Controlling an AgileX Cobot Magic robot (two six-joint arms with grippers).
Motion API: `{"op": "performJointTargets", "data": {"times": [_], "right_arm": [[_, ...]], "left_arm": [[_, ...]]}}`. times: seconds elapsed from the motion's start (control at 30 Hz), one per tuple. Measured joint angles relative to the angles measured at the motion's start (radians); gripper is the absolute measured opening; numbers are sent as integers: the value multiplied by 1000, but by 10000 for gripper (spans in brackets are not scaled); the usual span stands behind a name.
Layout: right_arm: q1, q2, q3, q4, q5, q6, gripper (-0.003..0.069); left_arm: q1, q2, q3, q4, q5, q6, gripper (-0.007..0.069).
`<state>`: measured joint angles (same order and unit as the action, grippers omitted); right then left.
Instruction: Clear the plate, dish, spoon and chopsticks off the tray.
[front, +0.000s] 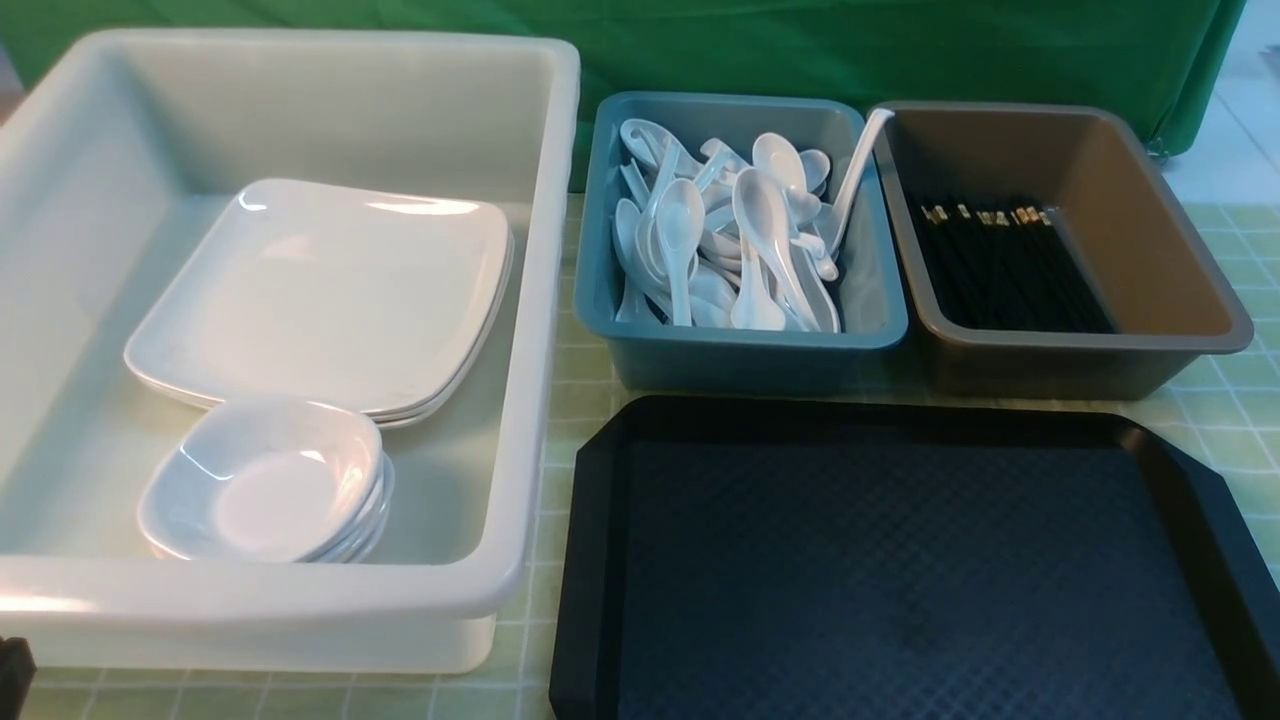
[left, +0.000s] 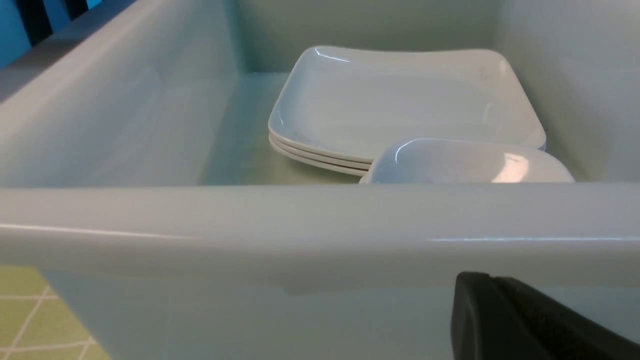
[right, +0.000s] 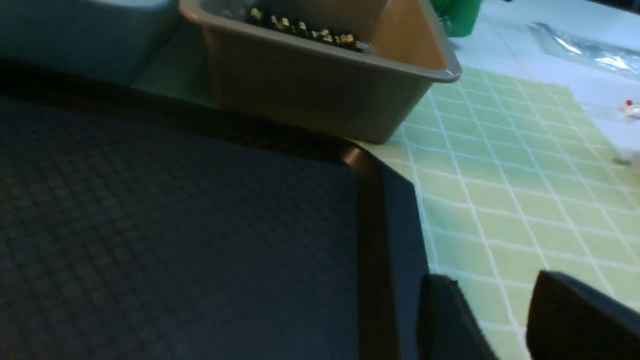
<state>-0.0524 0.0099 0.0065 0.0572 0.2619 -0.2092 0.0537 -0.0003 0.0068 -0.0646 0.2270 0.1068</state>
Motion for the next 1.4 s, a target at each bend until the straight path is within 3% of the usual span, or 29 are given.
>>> {"op": "performJointTargets", "data": {"times": [1.4], "right_arm": [[-1, -8, 0, 3, -18, -19, 242]], "left_arm": [[0, 0, 1, 0, -2, 4, -6]]}}
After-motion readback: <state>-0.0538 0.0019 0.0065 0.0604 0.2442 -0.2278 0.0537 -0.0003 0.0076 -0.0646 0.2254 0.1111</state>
